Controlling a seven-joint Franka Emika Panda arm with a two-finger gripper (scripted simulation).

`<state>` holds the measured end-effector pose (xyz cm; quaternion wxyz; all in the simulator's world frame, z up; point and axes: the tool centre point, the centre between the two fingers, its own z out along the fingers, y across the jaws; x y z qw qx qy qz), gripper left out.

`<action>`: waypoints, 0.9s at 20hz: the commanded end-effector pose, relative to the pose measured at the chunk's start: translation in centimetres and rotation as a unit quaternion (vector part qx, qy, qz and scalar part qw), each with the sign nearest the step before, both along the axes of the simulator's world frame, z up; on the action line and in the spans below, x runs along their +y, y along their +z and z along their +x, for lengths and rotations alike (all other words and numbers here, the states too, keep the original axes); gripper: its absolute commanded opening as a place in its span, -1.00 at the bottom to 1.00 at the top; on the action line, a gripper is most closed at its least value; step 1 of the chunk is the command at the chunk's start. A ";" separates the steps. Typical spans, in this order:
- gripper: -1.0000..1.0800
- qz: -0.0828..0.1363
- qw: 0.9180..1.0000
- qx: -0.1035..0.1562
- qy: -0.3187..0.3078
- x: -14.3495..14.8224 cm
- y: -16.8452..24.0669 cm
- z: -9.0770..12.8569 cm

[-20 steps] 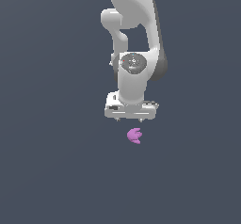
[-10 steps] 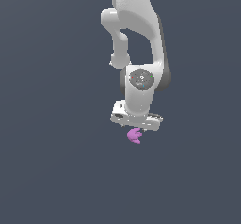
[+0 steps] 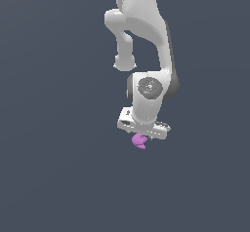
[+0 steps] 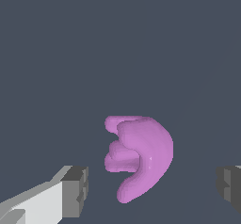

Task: Pick up the object and move it to a goal position.

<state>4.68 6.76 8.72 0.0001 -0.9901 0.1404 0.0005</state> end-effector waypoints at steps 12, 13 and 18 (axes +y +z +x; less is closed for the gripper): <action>0.92 0.000 1.000 0.000 -0.002 0.0 -4.3 -0.1; 0.92 0.000 1.000 0.000 -0.002 0.0 -4.6 -0.1; 0.92 0.000 1.000 0.000 -0.002 0.0 -5.0 0.1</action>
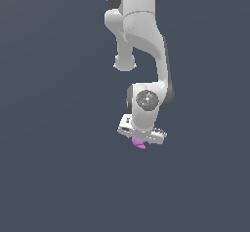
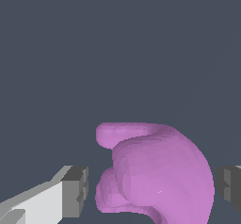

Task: Pick up the object and move it to a goal position.

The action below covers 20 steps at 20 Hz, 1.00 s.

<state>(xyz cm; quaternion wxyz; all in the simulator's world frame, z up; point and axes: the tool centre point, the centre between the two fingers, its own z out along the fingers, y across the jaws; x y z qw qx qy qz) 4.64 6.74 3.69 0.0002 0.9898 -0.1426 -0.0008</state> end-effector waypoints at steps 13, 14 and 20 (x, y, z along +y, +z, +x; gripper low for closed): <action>-1.00 0.000 1.000 -0.001 0.000 0.0 0.1 0.1; -1.00 0.000 1.000 -0.001 0.000 -0.1 0.2 0.0; -1.00 0.000 1.000 -0.001 0.000 -1.0 1.6 -0.6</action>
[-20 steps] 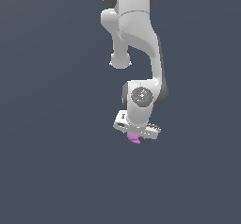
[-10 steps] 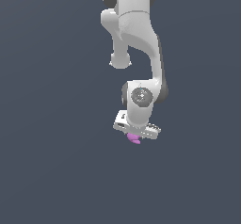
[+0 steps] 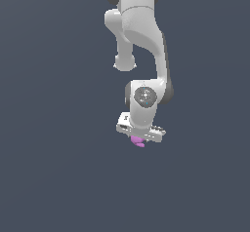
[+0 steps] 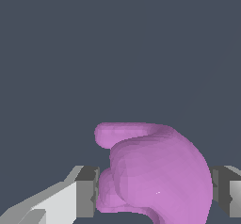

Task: Pick up the object and move it to a goal position.

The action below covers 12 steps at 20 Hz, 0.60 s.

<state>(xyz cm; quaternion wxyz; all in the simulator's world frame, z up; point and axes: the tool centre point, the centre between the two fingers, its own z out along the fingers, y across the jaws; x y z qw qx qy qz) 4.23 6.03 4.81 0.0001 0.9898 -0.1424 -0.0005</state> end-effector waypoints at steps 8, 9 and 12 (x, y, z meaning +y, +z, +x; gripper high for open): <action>-1.00 0.000 1.000 0.000 0.000 -3.1 4.9 -1.9; -1.00 0.000 1.000 0.000 0.000 -3.6 5.6 -2.2; -1.00 0.001 1.000 0.000 0.000 -5.3 8.2 -3.2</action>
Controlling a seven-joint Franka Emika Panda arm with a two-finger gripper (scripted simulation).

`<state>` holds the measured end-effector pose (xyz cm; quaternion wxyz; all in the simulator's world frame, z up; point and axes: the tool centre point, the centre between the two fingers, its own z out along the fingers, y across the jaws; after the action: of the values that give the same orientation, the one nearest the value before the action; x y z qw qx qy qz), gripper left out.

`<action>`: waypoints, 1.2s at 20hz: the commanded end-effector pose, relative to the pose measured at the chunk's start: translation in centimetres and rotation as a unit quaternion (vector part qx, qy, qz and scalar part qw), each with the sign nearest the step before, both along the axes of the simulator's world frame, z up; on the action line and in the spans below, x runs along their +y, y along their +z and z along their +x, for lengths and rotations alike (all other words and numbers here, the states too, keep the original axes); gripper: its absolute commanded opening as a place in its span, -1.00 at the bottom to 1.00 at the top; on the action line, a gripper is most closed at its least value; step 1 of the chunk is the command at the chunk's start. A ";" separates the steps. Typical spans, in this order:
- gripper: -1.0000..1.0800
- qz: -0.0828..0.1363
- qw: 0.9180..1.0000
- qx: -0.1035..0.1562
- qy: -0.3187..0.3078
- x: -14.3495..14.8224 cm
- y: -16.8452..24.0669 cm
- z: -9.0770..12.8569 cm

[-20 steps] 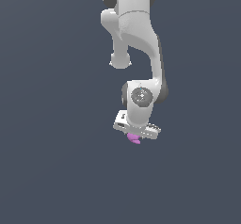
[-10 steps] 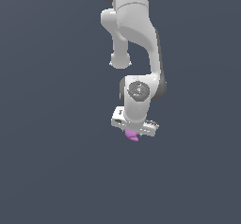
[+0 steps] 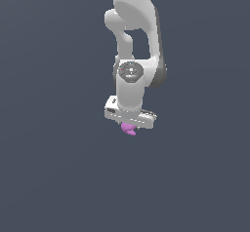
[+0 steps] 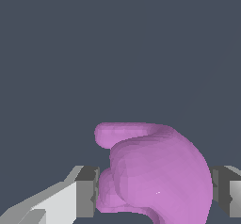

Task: Pick up the object and move it to a goal position.

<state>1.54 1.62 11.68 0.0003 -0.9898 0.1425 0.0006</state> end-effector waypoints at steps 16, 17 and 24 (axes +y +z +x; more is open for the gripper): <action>-1.00 0.001 1.000 -0.001 -0.001 -11.0 17.3 -6.6; -1.00 0.001 1.000 -0.001 -0.001 -11.6 18.3 -6.9; -1.00 0.001 1.000 -0.001 -0.001 -16.0 25.3 -9.3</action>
<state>-7.22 -13.51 35.51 0.0015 -0.9897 0.1434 -0.0003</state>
